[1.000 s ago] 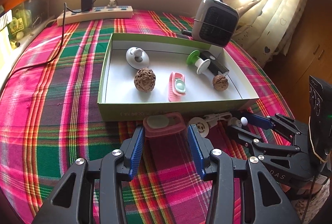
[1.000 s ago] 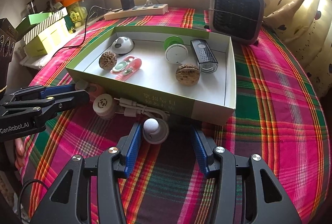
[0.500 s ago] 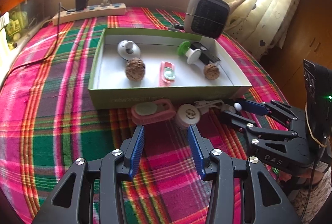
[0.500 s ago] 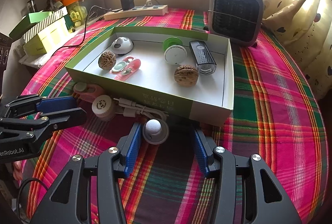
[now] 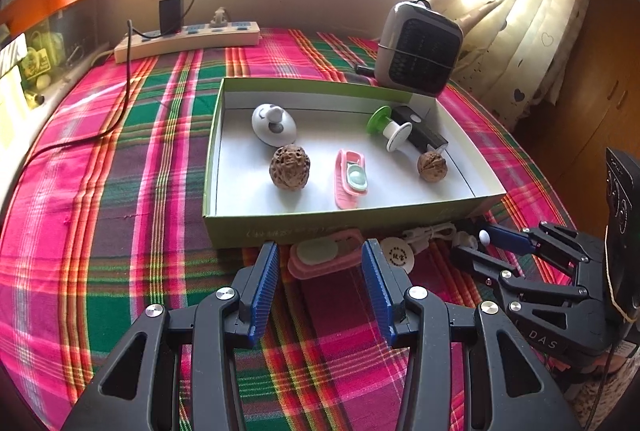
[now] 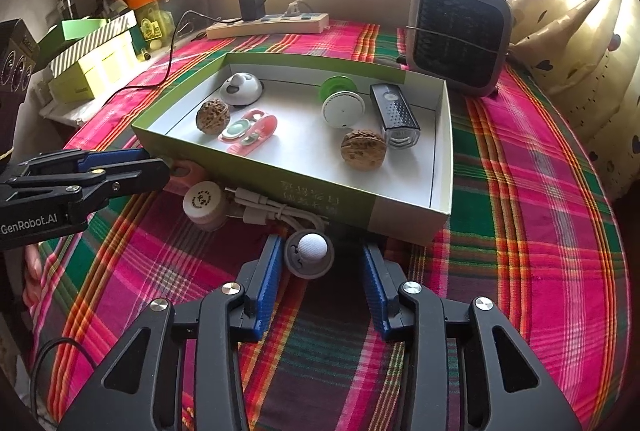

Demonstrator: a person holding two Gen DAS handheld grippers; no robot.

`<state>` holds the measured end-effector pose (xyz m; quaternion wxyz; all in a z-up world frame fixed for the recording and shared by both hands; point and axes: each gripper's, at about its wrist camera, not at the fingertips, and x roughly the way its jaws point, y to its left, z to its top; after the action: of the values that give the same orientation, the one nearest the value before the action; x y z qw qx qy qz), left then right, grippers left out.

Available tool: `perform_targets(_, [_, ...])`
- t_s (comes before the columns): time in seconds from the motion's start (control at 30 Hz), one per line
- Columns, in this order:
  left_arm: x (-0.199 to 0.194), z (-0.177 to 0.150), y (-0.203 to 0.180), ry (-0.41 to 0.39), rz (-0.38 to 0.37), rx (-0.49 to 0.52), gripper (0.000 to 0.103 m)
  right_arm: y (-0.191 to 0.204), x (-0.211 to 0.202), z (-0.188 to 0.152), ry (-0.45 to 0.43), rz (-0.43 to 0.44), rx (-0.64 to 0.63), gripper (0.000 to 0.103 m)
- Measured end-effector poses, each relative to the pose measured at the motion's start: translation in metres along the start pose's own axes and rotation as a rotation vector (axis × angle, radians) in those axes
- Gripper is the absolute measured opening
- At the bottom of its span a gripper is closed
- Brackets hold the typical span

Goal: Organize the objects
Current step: 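Lower the right tool onto the white ball-topped knob and close it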

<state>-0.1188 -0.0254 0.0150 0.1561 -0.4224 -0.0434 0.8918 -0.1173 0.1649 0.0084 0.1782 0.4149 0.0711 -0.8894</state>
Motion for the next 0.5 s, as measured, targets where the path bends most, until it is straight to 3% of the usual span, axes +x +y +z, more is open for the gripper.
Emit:
perform_targets(0.2, [0.0041,0.0015,-0.0038,0.015,-0.013,0.019,0.041,0.0013,0.0001,-0.0010,0.002,0.005,-0.007,0.027])
perform_targets(0.5, [0.0017,-0.0048,-0.0085,0.032,-0.021,0.033,0.041,0.0001,-0.0005,-0.0011,0.003,0.008,-0.010,0.027])
